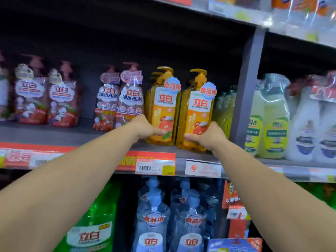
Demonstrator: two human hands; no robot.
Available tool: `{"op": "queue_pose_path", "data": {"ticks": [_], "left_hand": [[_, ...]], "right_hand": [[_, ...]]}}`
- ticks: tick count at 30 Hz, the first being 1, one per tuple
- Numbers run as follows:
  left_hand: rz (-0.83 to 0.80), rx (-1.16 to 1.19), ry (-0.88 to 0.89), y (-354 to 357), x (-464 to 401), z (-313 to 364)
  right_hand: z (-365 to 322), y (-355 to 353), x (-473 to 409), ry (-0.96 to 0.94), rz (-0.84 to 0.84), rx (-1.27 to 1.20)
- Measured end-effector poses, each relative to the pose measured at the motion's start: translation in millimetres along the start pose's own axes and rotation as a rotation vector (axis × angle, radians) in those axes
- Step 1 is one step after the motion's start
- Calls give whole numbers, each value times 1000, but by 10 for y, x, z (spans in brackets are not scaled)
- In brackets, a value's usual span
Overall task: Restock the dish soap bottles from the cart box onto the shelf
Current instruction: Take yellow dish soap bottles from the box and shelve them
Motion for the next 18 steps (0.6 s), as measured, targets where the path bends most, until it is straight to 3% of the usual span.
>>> {"op": "queue_pose_path", "data": {"ticks": [5,11,18], "left_hand": [[-34,-16,18,282,-323,-203],[0,-111,-79,131,-125,-154],[-37,-102,-30,94,-199,-223]], "right_hand": [[62,53,-33,15,-82,-50],[63,84,-18,21,-109,6],[41,92,16,10,-114,35]]}}
Point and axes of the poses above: each hand's wrist, its own x-axis away from the middle knuckle, its own y-axis out of the palm, z = x × y, the point moved 8 cm from there along -x, towards the middle knuckle, and after that the axes turned 7 degrees about z, right-handed, at the moved point
